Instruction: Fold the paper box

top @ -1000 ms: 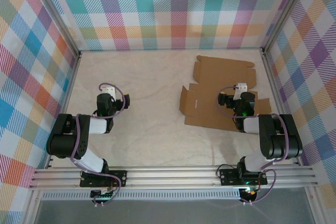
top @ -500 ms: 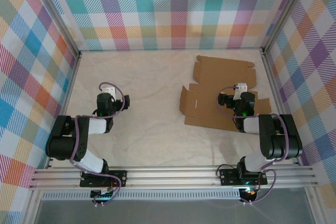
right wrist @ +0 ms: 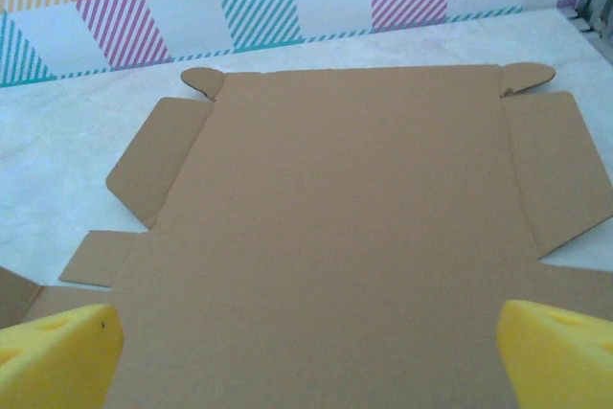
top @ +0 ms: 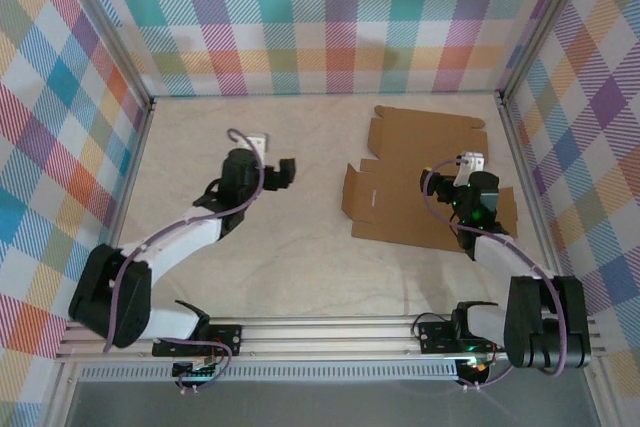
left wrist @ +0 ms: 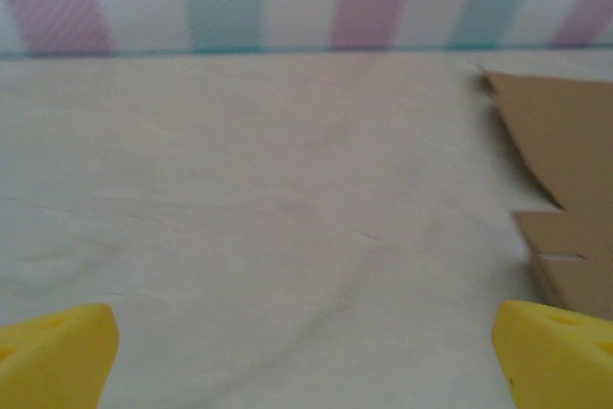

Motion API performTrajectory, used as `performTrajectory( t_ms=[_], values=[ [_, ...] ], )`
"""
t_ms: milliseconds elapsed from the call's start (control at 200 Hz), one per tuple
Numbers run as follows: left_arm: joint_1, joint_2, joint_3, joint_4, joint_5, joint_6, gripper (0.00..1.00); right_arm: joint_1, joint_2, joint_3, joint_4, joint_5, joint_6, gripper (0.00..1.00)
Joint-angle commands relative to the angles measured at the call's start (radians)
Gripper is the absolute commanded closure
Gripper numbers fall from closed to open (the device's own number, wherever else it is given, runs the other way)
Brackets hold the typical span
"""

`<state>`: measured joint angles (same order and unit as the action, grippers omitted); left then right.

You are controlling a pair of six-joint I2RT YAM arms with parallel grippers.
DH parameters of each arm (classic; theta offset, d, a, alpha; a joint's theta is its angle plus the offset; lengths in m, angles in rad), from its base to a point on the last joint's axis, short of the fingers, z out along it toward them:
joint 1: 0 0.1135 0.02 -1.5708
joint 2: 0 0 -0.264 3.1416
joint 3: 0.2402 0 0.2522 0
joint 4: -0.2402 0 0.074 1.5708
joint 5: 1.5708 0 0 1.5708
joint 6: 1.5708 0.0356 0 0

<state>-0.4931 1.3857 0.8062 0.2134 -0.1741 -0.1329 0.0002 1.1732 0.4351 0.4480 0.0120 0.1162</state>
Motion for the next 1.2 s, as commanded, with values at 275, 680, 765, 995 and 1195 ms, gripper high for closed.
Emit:
performTrajectory(
  t_ms=[275,680,765,995,1195],
  values=[
    [-0.165,0.441,0.409,-0.308,0.271,-0.407,0.09,0.001,-0.093,0.068,-0.26,-0.072,0.1,0.0],
    [-0.185,0.647,0.569,-0.362,0.36,-0.468,0.7,0.001,-0.091,0.071,-0.292,-0.087,0.117,0.0],
    [-0.182,0.657,0.568,-0.369,0.355,-0.457,0.83,0.0,-0.089,0.076,-0.297,-0.091,0.12,0.0],
    [-0.156,0.643,0.547,-0.427,0.336,-0.377,1.0,0.0,-0.09,0.099,-0.328,-0.106,0.141,0.0],
    [-0.081,0.579,0.474,-0.456,0.333,-0.305,1.0,0.0,-0.068,0.15,-0.395,-0.121,0.166,0.0]
  ],
)
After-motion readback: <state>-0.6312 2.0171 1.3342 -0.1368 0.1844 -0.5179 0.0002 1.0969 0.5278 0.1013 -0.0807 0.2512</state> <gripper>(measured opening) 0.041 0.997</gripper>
